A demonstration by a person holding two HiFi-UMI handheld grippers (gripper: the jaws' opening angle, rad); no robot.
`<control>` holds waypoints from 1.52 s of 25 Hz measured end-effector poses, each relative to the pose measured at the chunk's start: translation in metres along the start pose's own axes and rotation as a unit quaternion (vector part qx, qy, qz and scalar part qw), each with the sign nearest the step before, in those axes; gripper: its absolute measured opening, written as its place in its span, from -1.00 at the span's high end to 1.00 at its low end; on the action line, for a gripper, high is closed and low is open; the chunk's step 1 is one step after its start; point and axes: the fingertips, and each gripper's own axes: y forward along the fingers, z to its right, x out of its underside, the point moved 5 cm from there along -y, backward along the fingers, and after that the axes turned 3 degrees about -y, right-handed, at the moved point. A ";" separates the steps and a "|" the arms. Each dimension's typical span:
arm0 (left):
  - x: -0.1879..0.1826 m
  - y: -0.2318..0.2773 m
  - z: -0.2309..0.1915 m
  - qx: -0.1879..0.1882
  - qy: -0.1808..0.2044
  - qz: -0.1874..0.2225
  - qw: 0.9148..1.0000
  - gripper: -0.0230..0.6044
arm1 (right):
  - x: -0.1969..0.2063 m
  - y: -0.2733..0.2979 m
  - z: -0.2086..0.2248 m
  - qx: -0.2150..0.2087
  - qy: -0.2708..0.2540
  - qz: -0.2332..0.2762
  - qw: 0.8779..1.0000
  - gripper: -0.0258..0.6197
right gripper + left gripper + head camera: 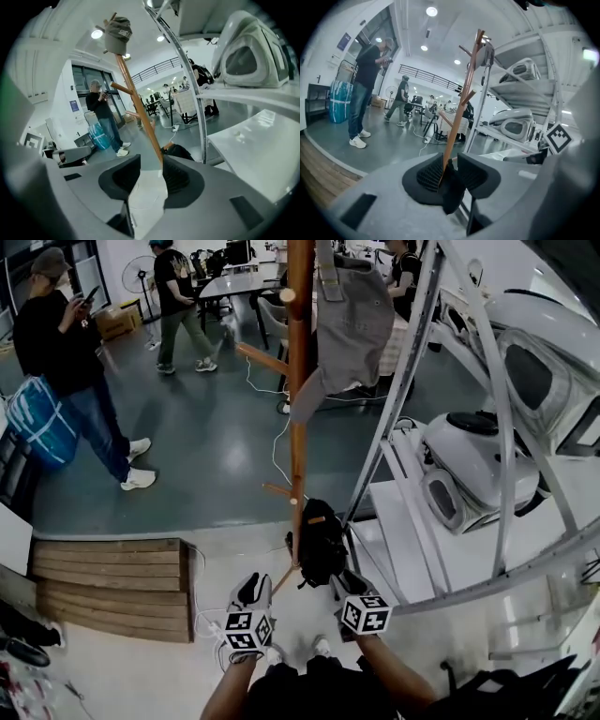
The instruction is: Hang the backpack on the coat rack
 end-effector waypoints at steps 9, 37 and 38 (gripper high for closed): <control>-0.021 -0.042 0.016 0.013 0.042 0.045 0.998 0.84 | -0.023 -0.053 -0.041 0.011 -0.024 0.048 0.998 0.82; -0.046 -0.078 0.041 0.043 0.048 0.066 0.996 0.85 | -0.022 -0.089 -0.072 0.026 -0.028 0.089 0.995 0.89; -0.047 -0.078 0.041 0.043 0.048 0.067 0.996 0.85 | -0.022 -0.089 -0.072 0.026 -0.028 0.089 0.995 0.89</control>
